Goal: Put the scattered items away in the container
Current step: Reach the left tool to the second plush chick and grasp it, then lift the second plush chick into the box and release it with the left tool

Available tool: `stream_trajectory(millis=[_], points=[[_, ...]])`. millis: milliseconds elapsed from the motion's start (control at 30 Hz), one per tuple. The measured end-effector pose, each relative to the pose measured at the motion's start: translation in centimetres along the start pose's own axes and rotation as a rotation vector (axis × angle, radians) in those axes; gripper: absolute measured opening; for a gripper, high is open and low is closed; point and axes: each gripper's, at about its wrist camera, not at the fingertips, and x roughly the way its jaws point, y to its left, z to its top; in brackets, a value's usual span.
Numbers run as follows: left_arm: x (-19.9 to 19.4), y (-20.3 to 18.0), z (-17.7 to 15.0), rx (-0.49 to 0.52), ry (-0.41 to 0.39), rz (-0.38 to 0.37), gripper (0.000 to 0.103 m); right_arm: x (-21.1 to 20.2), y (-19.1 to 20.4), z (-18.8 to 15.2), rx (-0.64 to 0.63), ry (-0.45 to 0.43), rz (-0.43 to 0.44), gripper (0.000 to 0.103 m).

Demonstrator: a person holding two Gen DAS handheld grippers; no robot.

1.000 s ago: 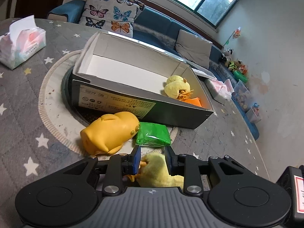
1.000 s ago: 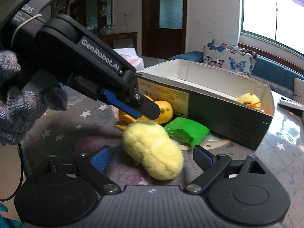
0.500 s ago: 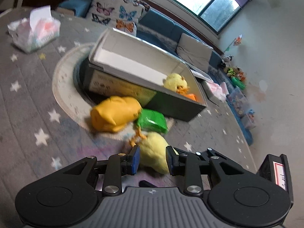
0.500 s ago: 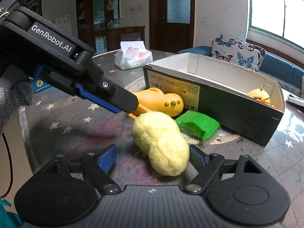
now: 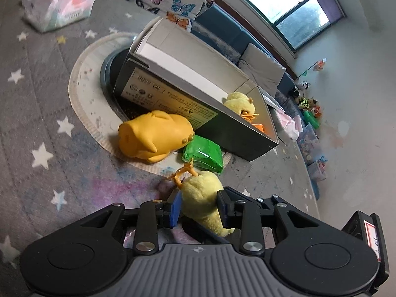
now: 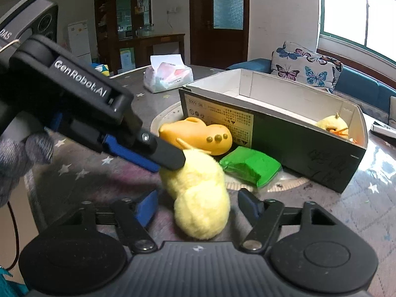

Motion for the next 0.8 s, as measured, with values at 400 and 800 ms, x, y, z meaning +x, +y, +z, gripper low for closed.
stream_trajectory(millis=[400, 800], points=[[1.2, 0.1, 0.6, -0.018, 0.004, -0.012, 0.039, 1.3, -0.2, 0.5, 0.016, 0.018, 0.002, 0.053], [0.4, -1.5, 0.7, 0.043, 0.005, -0.023, 0.038, 0.0, -0.2, 0.4, 0.039, -0.003, -0.003, 0.049]])
